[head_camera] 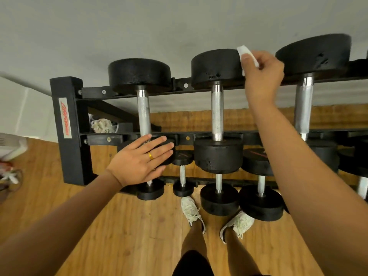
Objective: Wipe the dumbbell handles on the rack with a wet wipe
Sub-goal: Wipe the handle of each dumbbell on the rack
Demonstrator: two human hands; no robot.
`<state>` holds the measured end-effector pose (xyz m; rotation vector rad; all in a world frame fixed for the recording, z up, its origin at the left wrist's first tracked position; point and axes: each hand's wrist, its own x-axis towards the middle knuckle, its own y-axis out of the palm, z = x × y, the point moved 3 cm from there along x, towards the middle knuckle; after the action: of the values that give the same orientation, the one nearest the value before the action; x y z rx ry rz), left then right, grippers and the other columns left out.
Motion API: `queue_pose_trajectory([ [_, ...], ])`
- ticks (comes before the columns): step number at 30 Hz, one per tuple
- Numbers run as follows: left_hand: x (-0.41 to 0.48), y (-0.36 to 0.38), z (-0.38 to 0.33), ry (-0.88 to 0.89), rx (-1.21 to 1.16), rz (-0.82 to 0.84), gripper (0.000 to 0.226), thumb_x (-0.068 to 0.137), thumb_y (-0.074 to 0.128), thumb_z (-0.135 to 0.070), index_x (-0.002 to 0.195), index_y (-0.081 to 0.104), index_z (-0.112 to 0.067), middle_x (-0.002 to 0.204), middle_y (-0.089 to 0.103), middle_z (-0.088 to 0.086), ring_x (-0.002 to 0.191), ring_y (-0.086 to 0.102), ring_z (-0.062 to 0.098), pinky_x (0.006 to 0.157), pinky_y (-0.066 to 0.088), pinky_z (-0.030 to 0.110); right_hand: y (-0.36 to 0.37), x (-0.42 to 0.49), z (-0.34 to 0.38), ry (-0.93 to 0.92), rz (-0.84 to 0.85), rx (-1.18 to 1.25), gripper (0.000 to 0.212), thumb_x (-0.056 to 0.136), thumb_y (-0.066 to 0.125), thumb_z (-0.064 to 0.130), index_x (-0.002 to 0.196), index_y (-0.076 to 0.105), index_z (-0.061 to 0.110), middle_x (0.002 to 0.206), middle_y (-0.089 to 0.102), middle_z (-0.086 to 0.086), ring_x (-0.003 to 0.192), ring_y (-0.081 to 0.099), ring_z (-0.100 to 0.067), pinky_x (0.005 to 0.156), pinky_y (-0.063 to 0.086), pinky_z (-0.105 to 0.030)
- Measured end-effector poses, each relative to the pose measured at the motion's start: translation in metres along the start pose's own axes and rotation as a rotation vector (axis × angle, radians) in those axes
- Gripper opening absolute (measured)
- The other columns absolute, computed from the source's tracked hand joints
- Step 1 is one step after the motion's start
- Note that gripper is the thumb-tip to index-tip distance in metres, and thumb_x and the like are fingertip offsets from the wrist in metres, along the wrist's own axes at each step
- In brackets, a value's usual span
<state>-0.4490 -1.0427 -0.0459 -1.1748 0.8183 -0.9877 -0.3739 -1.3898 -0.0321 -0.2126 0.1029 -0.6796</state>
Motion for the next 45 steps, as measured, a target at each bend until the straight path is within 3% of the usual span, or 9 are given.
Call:
queue_pose_trajectory([
  [8,-0.004,0.004,-0.002,0.099,0.084,0.010,0.048,0.113,0.034,-0.037,0.147,0.052,-0.009,0.155,0.048,0.012,0.151,0.034,0.030,0.124,0.024,0.053,-0.006,-0.005,-0.008,-0.023,0.081,-0.034,0.018,0.093,0.069,0.025,0.104,0.075,0.012,0.092,0.071,0.005,0.085,0.067,-0.004,0.073,0.053,-0.014],
  [14,-0.003,0.003,-0.002,0.101,0.048,-0.059,0.042,0.111,0.042,-0.035,0.142,0.059,-0.011,0.148,0.057,0.009,0.140,0.051,0.026,0.123,0.028,0.048,-0.004,0.016,-0.007,0.040,0.144,-0.005,0.025,0.095,0.067,0.029,0.110,0.072,0.010,0.099,0.072,0.003,0.092,0.067,-0.005,0.075,0.052,-0.015],
  [18,-0.003,0.003,-0.001,0.094,0.015,-0.083,0.040,0.110,0.047,-0.034,0.139,0.062,-0.012,0.147,0.059,0.007,0.138,0.054,0.024,0.118,0.038,0.047,-0.010,-0.010,-0.013,0.005,0.136,-0.037,0.015,0.096,0.067,0.026,0.108,0.071,0.019,0.099,0.071,0.007,0.093,0.067,-0.004,0.077,0.055,-0.016],
  [26,-0.005,0.006,-0.001,0.078,0.013,-0.110,0.040,0.107,0.052,-0.035,0.139,0.063,-0.013,0.147,0.059,0.006,0.139,0.054,0.023,0.118,0.038,0.045,-0.001,0.001,-0.009,0.052,0.028,-0.104,0.026,0.099,0.062,0.021,0.121,0.071,0.011,0.108,0.072,0.005,0.089,0.062,0.006,0.075,0.046,-0.001],
  [30,-0.005,0.006,-0.001,0.080,0.018,-0.115,0.040,0.107,0.053,-0.035,0.138,0.064,-0.013,0.146,0.060,0.006,0.138,0.055,0.023,0.119,0.035,0.044,-0.011,-0.020,-0.004,-0.045,0.073,-0.177,0.029,0.097,0.065,0.022,0.124,0.070,0.012,0.115,0.072,0.004,0.104,0.065,-0.003,0.090,0.051,-0.013],
  [34,-0.004,0.004,-0.001,0.074,0.013,-0.128,0.040,0.106,0.054,-0.035,0.137,0.065,-0.013,0.145,0.061,0.006,0.136,0.056,0.023,0.118,0.036,0.044,-0.004,0.007,0.005,-0.028,0.056,-0.154,0.030,0.097,0.066,0.022,0.124,0.070,0.010,0.114,0.072,0.001,0.104,0.065,-0.005,0.094,0.054,-0.022],
  [37,-0.004,0.004,-0.002,0.063,0.004,-0.134,0.040,0.106,0.054,-0.036,0.137,0.066,-0.013,0.144,0.062,0.005,0.136,0.057,0.023,0.117,0.039,0.044,-0.003,-0.003,0.006,-0.037,0.061,-0.156,0.032,0.098,0.065,0.024,0.127,0.069,0.012,0.116,0.070,0.001,0.104,0.063,-0.004,0.091,0.051,-0.012],
  [40,-0.005,0.005,-0.002,0.058,0.005,-0.132,0.040,0.106,0.054,-0.036,0.137,0.066,-0.014,0.146,0.061,0.005,0.137,0.056,0.022,0.115,0.043,0.044,-0.006,-0.030,0.005,-0.113,0.069,-0.187,0.029,0.097,0.065,0.023,0.125,0.070,0.017,0.105,0.064,0.004,0.088,0.059,0.000,0.079,0.047,-0.006],
  [45,-0.006,0.006,-0.001,0.061,-0.008,-0.137,0.039,0.107,0.054,-0.036,0.136,0.067,-0.014,0.145,0.061,0.005,0.136,0.057,0.023,0.114,0.045,0.045,0.001,-0.003,0.011,-0.051,0.013,-0.109,0.030,0.096,0.067,0.024,0.124,0.071,0.014,0.113,0.067,0.003,0.091,0.060,0.006,0.083,0.048,-0.006],
])
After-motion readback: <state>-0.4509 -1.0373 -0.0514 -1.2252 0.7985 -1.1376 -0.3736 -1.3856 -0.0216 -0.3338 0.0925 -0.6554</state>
